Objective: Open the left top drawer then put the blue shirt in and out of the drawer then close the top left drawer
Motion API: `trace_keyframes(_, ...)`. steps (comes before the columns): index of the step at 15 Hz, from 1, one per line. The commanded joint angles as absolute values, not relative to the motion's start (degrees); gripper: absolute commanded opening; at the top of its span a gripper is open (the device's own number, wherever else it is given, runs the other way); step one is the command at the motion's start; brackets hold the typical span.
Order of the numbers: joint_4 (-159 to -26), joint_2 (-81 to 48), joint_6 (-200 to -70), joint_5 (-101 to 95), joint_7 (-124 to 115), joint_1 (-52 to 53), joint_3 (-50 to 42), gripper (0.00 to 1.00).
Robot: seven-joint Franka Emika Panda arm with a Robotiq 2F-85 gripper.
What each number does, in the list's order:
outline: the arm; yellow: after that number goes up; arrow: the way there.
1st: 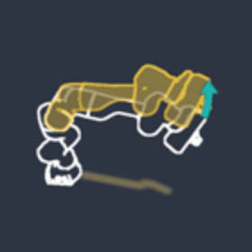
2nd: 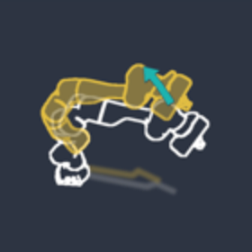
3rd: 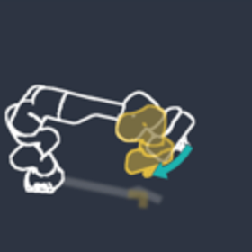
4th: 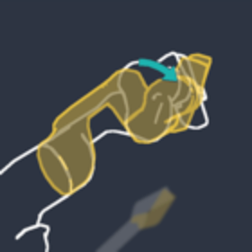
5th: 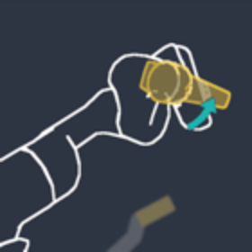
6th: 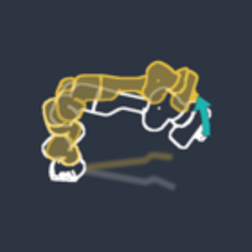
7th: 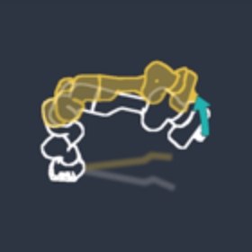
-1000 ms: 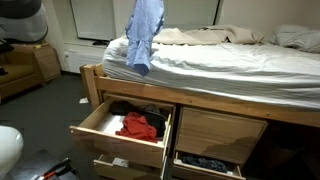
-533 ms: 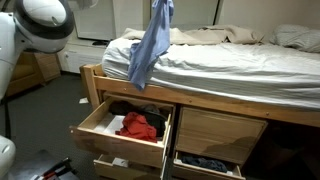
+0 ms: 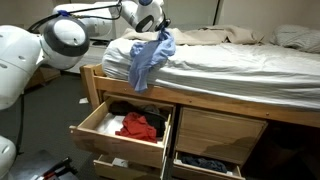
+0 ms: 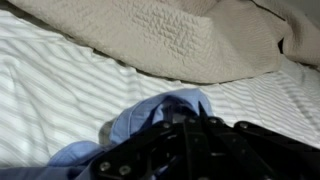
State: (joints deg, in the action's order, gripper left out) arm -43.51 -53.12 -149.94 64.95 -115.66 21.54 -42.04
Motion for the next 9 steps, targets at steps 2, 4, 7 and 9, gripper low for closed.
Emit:
trace_keyframes(2, -43.50, -53.48, -149.92, 64.95, -115.82, 21.37, -42.09, 0.26)
trace_keyframes(4, -43.49, -53.47, -149.93, 64.95, -115.86, 21.36, -42.17, 0.06)
trace_keyframes(7, -45.42, -49.20, -149.05, 53.49, -121.63, 20.08, -36.08, 0.55)
trace_keyframes(9, -46.69, -46.73, -141.51, 49.83, -132.13, 24.97, -46.27, 0.69)
